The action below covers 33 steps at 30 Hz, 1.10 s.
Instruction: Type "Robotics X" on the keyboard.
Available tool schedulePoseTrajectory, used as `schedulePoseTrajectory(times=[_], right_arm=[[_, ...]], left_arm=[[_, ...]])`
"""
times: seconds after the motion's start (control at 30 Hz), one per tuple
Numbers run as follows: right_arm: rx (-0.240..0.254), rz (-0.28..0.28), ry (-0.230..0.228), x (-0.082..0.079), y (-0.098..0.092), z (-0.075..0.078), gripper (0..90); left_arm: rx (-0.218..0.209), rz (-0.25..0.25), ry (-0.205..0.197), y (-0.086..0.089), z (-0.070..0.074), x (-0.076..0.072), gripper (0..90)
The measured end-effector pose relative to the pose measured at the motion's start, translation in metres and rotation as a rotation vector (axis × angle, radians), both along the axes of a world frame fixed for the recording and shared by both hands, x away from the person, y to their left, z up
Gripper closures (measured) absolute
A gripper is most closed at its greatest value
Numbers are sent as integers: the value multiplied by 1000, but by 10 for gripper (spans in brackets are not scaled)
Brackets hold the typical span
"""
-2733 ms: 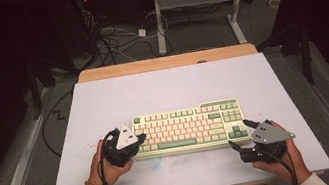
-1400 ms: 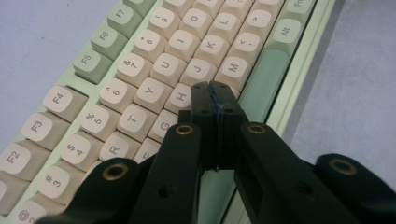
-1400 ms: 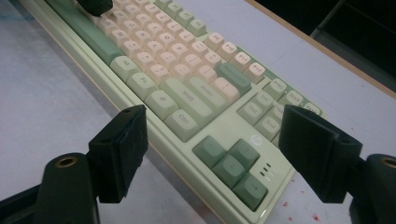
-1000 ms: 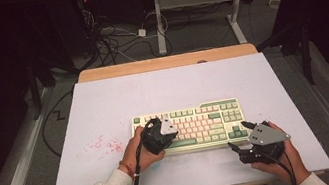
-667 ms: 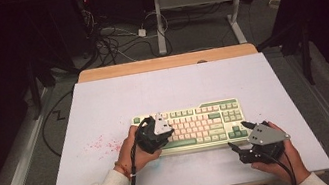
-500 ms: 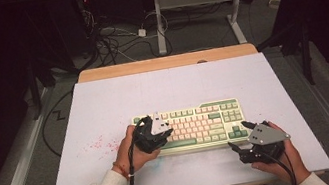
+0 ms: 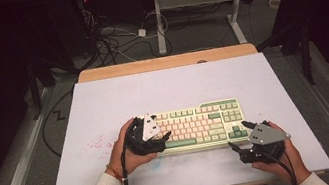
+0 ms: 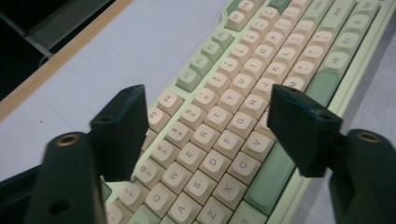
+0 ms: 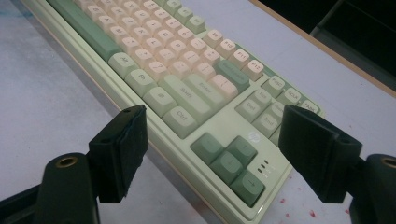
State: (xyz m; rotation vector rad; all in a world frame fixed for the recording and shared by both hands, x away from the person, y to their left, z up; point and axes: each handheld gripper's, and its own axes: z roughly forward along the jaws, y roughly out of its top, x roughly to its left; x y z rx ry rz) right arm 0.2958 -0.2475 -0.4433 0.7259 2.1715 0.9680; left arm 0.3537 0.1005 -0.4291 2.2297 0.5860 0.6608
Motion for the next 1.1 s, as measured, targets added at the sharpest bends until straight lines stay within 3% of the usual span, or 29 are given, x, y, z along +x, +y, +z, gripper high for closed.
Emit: schedulePoseTrajectory(times=[0.37, 0.47, 0.83, 1.1], right_arm=[[1, 1, 1, 0, 0, 0, 244], [2, 0, 0, 0, -1, 1, 244], [13, 5, 3, 1, 0, 2, 244], [24, 12, 9, 4, 2, 3, 255]], left_arm=[[1, -5, -39, 14, -2, -10, 177], [36, 8, -54, 18, -3, -12, 170], [35, 54, -82, 46, -4, -23, 170], [22, 90, -84, 68, -15, -39, 170]])
